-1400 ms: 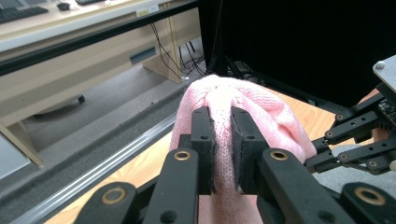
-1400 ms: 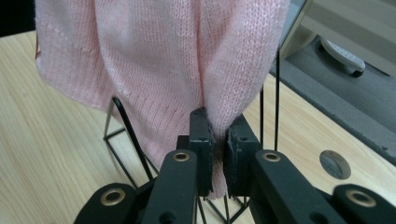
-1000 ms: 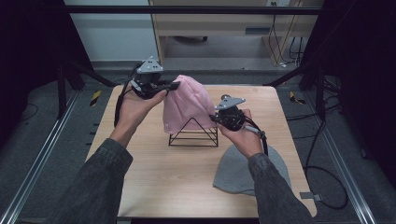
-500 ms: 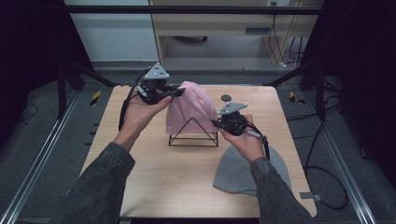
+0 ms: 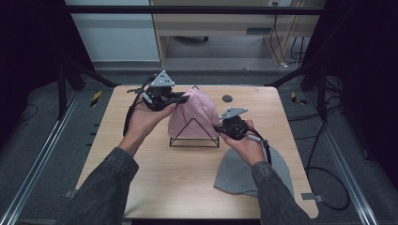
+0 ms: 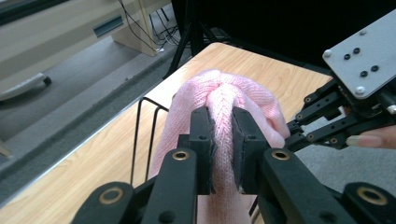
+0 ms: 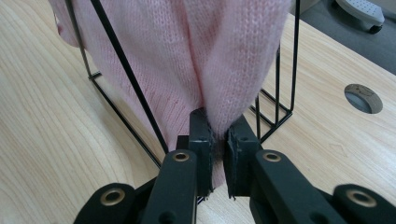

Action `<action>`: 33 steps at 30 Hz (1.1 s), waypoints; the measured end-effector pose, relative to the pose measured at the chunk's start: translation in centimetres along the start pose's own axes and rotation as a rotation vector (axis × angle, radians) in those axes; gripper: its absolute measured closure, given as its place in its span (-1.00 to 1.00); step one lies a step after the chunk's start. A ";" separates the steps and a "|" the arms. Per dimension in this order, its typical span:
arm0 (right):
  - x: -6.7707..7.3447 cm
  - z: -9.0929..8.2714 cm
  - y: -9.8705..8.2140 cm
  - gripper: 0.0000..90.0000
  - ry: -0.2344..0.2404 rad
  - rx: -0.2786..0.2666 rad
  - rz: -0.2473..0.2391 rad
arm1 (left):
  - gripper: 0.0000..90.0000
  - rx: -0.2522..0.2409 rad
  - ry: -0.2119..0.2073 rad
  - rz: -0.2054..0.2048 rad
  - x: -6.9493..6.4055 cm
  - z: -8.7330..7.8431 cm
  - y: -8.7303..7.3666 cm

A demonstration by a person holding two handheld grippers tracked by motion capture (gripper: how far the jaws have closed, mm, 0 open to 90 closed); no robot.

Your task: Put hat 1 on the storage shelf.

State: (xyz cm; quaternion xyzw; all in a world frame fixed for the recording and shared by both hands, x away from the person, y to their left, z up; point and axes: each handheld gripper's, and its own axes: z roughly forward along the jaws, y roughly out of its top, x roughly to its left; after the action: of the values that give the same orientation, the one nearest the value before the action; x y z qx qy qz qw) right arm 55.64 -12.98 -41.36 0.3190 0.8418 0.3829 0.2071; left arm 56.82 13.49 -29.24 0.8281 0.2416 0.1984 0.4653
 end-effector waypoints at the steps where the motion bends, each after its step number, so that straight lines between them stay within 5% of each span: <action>1: 0.0 0.1 0.0 0.84 -0.001 0.000 0.000 | 0.78 0.000 0.000 0.000 0.0 0.0 0.0; 33: -0.1 1.8 -2.9 0.84 0.010 0.045 0.050 | 0.74 0.040 -0.043 -0.041 -0.6 1.0 -3.3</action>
State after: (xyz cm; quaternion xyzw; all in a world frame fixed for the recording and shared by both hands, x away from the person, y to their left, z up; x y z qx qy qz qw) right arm 55.64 -13.56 -44.70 0.3428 0.8430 0.3704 0.1860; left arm 56.16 13.94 -32.59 0.8361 0.2523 0.1663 0.4578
